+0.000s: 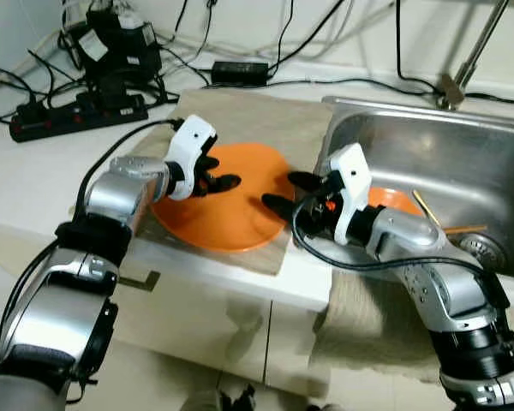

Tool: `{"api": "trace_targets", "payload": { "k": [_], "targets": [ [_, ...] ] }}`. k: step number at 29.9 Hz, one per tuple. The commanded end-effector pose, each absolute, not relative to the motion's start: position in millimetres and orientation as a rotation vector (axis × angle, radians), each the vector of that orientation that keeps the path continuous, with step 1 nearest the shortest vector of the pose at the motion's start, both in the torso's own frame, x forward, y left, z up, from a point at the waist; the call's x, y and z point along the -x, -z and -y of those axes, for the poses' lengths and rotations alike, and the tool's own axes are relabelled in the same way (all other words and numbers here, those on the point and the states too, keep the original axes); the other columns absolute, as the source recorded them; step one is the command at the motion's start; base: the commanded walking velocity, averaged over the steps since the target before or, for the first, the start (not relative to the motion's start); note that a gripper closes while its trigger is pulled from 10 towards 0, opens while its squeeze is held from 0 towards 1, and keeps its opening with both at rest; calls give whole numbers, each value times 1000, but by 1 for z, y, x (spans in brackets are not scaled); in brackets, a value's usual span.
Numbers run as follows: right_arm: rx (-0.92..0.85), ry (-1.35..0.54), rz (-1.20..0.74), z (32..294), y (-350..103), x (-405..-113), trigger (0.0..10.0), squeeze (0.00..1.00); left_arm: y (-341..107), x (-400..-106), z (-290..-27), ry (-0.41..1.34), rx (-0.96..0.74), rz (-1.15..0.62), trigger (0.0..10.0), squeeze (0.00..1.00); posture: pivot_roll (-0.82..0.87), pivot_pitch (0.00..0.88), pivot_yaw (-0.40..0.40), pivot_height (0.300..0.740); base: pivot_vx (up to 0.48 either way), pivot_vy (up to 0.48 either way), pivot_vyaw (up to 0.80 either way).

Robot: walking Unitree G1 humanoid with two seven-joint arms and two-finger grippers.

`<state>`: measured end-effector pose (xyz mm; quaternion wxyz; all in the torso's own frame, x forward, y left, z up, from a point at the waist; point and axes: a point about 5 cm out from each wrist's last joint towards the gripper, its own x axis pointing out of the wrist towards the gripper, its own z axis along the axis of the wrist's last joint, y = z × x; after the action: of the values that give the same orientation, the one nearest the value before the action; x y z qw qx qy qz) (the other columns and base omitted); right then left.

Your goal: Kitchen organization

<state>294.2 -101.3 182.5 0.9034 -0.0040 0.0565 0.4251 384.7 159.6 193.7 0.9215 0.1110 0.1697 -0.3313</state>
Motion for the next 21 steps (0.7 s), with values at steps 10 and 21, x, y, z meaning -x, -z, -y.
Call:
{"api": "trace_targets", "payload": {
  "k": [10,21],
  "targets": [
    [7,-894,-101,95,-183,-294,10000,0,-268,-371,-179,618,-253,-142,10000,0,58,58,66,740,0,0,0],
    [0,-903,-122,96,-177,-290,10000,0,-218,-322,-169,701,-154,-352,10000,0,67,63,64,740,0,0,0]
  ]
}}
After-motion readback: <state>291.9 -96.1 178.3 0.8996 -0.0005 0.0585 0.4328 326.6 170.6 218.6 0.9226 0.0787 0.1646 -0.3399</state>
